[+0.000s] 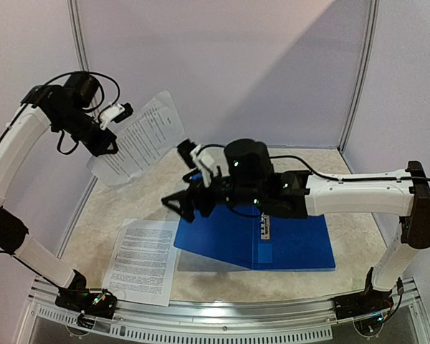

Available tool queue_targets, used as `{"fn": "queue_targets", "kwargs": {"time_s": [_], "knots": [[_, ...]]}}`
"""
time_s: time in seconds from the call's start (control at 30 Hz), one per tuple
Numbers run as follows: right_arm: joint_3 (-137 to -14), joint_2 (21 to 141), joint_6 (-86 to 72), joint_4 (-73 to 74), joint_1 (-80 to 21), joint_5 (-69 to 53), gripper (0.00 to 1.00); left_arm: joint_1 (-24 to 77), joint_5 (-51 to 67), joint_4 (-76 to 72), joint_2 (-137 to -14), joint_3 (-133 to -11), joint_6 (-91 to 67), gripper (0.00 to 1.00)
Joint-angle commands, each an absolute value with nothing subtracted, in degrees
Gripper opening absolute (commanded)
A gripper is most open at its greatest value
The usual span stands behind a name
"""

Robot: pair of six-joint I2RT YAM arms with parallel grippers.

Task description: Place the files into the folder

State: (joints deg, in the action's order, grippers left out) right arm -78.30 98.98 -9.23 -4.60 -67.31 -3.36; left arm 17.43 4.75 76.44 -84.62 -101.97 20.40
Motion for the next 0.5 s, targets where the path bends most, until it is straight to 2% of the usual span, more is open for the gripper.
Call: {"fn": "queue_targets", "kwargs": {"time_s": [0.0, 0.17, 0.47], "knots": [[-77.1, 97.9, -25.2, -12.3, -60.1, -8.0, 0.99, 21.5, -1.5, 78.2, -82.4, -111.0, 21.4, 0.0], [-75.2, 96.5, -23.1, -22.3, -59.2, -5.7, 0.99, 22.0, 10.7, 80.9, -81.3, -121.8, 15.9, 0.0], [-72.5, 95.7, -26.8, -42.8, -56.9, -9.4, 0.99, 21.1, 38.1, 78.2, -76.4, -123.3, 13.1, 0.0]]}}
